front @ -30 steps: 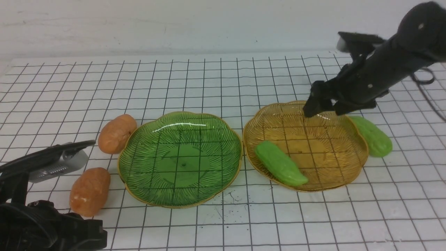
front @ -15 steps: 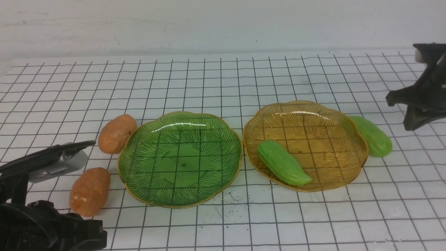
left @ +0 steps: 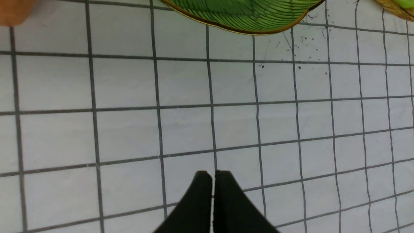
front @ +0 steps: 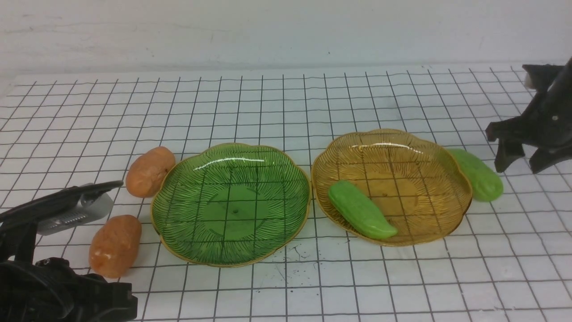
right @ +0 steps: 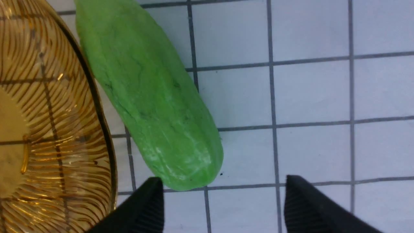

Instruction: Put different types of vegetables on the plate.

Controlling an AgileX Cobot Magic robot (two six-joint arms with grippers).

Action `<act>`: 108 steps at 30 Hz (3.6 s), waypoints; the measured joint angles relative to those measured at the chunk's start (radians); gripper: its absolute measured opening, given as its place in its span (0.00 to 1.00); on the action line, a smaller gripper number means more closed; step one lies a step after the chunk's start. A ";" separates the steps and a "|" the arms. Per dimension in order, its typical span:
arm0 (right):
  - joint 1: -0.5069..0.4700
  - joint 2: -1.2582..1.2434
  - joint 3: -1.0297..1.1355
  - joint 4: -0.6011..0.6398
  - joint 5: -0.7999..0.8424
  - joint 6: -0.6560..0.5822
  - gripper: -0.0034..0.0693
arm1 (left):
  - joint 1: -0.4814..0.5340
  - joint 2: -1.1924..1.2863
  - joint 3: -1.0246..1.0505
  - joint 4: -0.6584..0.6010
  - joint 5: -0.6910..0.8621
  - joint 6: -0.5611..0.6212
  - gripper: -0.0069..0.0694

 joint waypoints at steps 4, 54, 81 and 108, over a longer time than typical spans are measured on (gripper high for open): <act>0.000 0.035 0.000 0.037 -0.007 -0.001 0.88 | 0.000 0.000 0.000 -0.002 0.000 0.000 0.08; 0.004 -0.119 -0.087 0.139 0.099 -0.015 0.52 | 0.000 0.000 0.000 -0.002 0.021 0.000 0.08; 0.299 -0.125 0.038 0.083 0.095 -0.070 0.89 | 0.001 0.006 -0.001 0.216 -0.073 -0.153 0.60; 0.299 -0.692 0.370 0.163 0.120 -0.146 0.03 | 0.088 0.431 -0.343 0.413 -0.020 -0.323 0.62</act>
